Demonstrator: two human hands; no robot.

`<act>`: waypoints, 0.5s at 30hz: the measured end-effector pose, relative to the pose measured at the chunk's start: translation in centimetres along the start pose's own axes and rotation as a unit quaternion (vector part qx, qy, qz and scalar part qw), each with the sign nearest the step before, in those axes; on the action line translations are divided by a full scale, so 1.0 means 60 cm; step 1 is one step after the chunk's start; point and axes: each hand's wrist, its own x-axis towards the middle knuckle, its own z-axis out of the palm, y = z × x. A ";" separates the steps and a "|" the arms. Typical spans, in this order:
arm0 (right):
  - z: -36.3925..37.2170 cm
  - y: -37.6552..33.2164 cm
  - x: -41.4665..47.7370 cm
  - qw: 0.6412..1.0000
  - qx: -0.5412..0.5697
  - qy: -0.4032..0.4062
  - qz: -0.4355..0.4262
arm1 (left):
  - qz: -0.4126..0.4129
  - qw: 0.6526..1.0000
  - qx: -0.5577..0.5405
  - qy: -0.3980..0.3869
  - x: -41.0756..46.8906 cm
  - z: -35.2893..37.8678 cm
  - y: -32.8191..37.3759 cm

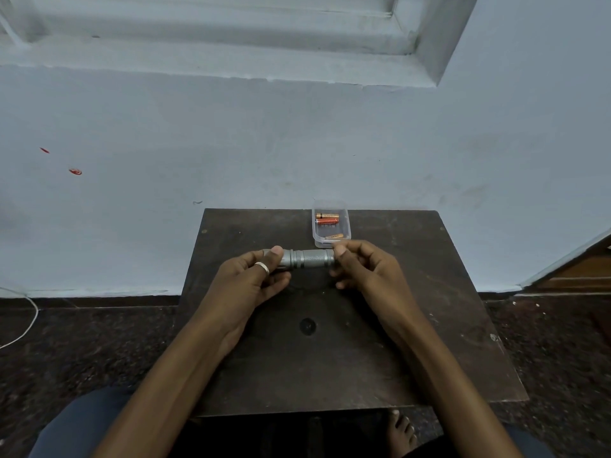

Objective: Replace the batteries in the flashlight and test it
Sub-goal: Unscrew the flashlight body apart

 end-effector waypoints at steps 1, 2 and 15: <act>0.001 0.001 0.000 1.000 -0.016 0.010 0.004 | -0.001 1.000 0.002 -0.001 0.000 0.001 -0.001; 0.001 0.003 0.001 0.999 -0.031 0.013 0.007 | -0.002 1.000 0.004 -0.002 0.000 0.002 -0.001; -0.002 0.003 0.002 1.000 0.000 0.004 0.001 | -0.003 1.000 0.002 -0.001 0.002 0.003 -0.002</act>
